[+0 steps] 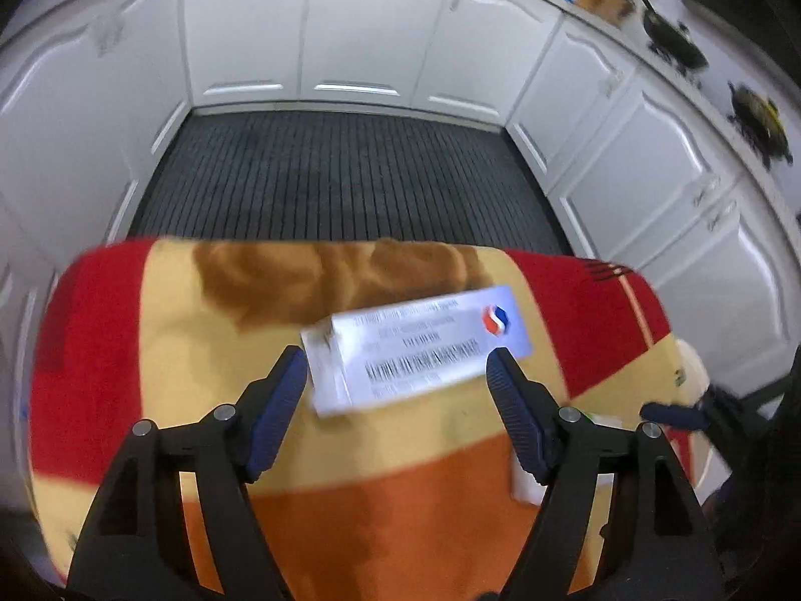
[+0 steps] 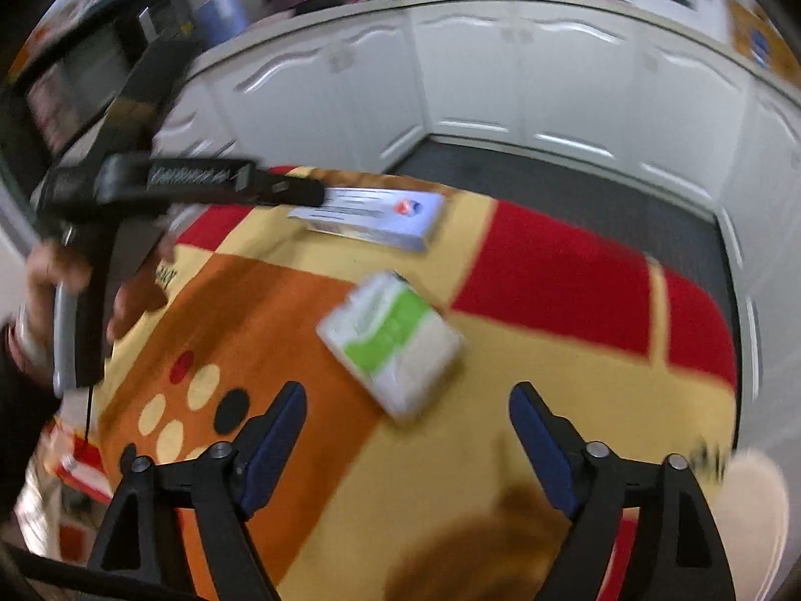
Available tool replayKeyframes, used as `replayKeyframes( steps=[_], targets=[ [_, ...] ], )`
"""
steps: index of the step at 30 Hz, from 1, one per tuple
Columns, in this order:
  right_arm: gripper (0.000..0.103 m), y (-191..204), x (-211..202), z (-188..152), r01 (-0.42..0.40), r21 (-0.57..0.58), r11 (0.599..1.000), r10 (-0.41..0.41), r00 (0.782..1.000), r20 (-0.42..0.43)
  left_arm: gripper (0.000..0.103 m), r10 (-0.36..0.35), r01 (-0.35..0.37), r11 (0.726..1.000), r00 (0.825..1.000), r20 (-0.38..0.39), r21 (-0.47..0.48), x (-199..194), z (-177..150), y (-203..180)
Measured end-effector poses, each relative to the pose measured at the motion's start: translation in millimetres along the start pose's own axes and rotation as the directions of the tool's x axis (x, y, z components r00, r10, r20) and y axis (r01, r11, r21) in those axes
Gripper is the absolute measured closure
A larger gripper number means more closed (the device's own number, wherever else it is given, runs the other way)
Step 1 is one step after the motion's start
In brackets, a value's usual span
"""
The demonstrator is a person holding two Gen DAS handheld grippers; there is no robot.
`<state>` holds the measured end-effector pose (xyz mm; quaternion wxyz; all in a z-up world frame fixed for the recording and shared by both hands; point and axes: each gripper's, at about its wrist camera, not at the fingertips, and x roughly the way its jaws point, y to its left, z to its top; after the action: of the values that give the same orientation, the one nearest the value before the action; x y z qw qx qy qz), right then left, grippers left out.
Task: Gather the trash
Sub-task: 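Move both open grippers back toward the remaining white boxes on the table, then grasp the white medicine box with the left gripper while the right gripper grasps the white-green packet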
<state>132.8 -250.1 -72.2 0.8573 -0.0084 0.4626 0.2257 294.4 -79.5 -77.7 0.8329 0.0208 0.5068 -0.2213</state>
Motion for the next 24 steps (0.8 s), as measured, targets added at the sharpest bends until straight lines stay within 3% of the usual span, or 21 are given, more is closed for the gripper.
replayKeyframes(
  steps=[4, 7, 9, 10, 13, 18, 21, 22, 24],
  targets=[
    [0.018, -4, 27, 16, -0.03, -0.052, 0.998, 0.028, 0.998, -0.052, 0.03, -0.018, 0.021, 0.993, 1.0, -0.021, 0.114, 7, 9, 1],
    [0.018, -11, 49, 16, -0.06, -0.041, 0.997, 0.056, 0.993, -0.101, 0.03, -0.02, 0.03, 0.97, 0.999, -0.044, 0.24, 13, 10, -7],
    [0.03, -12, 47, 12, -0.059, -0.042, 0.997, 0.057, 0.997, -0.048, 0.03, -0.014, 0.032, 0.949, 0.998, -0.06, 0.314, 18, 8, -15],
    [0.052, -15, 43, 10, -0.068, -0.029, 0.997, 0.067, 0.997, -0.039, 0.03, -0.013, 0.036, 0.942, 0.997, -0.07, 0.335, 20, 7, -19],
    [0.058, -27, 29, 0, -0.073, 0.042, 0.996, 0.073, 0.997, -0.006, 0.03, -0.01, 0.042, 0.918, 0.997, -0.083, 0.395, 28, 11, -29],
    [0.059, -39, -3, -31, -0.078, 0.142, 0.987, 0.073, 0.997, 0.038, 0.03, 0.068, -0.004, 0.859, 0.992, -0.107, 0.512, 46, 3, -50],
    [0.059, -39, -15, -47, -0.073, 0.179, 0.981, 0.066, 0.997, 0.047, 0.03, 0.137, -0.07, 0.812, 0.988, -0.073, 0.579, 53, -6, -62],
    [0.059, -38, -18, -51, -0.073, 0.191, 0.979, 0.064, 0.997, 0.053, 0.03, 0.147, -0.087, 0.811, 0.988, -0.056, 0.579, 52, -8, -64],
    [0.059, -40, -20, -56, -0.077, 0.223, 0.972, 0.064, 0.996, 0.064, 0.037, 0.142, -0.095, 0.837, 0.989, -0.047, 0.539, 47, -13, -62]
  ],
)
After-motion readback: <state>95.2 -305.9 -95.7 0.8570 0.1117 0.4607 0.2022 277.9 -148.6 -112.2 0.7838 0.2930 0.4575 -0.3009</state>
